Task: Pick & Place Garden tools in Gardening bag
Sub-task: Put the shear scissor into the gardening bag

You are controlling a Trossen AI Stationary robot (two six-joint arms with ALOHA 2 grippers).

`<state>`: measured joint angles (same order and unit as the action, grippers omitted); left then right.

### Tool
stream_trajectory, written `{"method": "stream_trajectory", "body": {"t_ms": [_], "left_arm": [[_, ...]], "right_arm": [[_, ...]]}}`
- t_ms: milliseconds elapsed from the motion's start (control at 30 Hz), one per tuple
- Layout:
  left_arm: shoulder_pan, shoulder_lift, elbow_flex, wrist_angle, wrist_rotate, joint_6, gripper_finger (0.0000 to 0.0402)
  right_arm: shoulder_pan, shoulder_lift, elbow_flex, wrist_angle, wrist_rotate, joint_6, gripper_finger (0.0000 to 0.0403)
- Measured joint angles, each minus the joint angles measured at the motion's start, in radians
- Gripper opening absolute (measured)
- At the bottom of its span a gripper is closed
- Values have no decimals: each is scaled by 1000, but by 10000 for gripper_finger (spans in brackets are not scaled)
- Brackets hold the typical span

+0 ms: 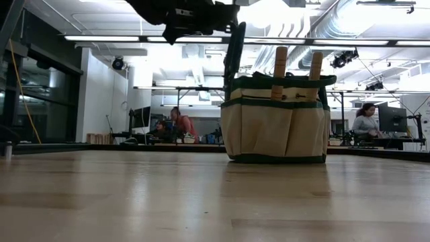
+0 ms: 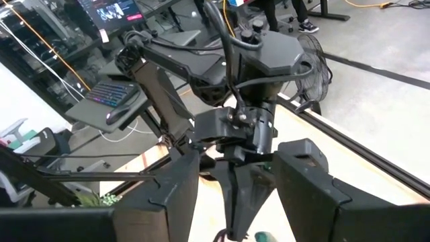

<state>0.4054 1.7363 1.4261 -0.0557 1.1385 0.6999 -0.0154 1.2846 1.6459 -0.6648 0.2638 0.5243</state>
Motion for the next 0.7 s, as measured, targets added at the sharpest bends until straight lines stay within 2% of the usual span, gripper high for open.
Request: {"method": "stream_trajectory", "body": {"t_ms": [167, 433, 700], "left_arm": [[0, 0, 0, -65, 44, 0, 0], [0, 1, 0, -139, 190, 1, 0], [1, 1, 0, -175, 159, 36, 0]], "right_arm": [[0, 0, 0, -3, 0, 2, 183], [0, 0, 0, -9, 1, 3, 183], [0, 0, 0, -13, 30, 2, 183]]}}
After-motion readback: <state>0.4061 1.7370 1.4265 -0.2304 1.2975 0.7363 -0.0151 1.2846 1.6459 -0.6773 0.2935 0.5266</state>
